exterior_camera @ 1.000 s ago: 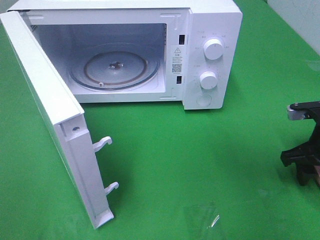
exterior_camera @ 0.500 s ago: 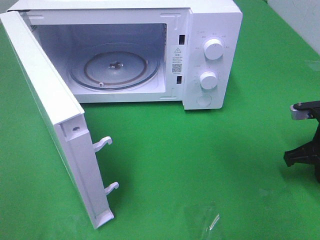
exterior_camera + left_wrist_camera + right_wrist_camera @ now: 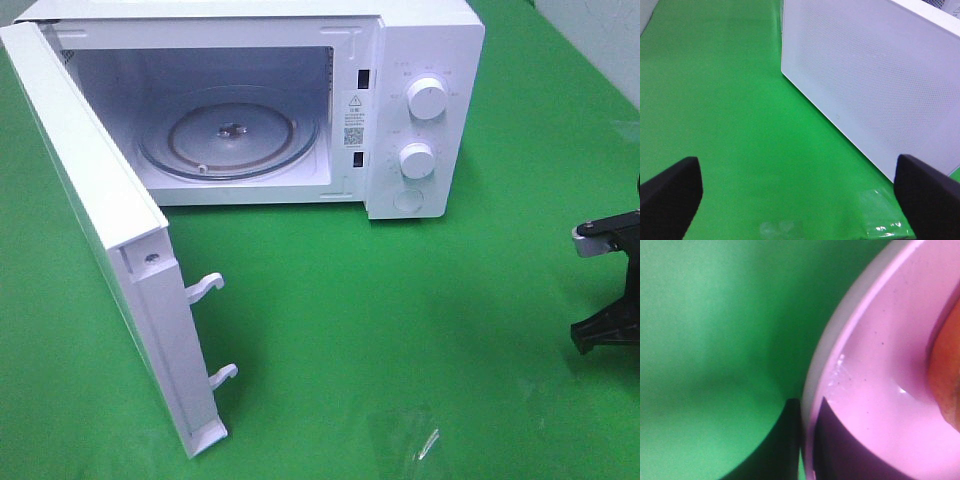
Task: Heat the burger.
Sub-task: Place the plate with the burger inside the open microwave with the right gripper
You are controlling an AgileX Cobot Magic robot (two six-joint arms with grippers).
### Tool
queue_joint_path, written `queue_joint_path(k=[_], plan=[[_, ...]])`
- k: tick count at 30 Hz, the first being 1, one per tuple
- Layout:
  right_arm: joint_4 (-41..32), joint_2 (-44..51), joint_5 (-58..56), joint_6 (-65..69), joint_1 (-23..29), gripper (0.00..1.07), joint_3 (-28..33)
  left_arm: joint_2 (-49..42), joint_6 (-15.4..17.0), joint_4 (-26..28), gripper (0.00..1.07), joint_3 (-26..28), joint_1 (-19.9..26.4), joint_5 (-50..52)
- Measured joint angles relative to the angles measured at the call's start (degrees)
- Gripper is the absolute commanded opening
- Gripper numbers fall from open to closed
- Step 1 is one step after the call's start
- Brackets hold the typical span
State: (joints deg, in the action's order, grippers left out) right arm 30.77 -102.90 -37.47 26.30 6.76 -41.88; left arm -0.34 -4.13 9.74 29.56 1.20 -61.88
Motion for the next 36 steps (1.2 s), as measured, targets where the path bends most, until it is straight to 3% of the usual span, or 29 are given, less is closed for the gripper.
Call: queue_joint_path(k=[25,36], plan=[[6.4,7.8,-8.7,9.6,11.7,0.0,4.8,0.0,0.0,0.0,0.98,0.0,0.0,0.0],[6.6,17.0,-12.4,10.5,20.6,0.0,8.1,0.0,0.0,0.0,0.98,0.0,0.0,0.0]])
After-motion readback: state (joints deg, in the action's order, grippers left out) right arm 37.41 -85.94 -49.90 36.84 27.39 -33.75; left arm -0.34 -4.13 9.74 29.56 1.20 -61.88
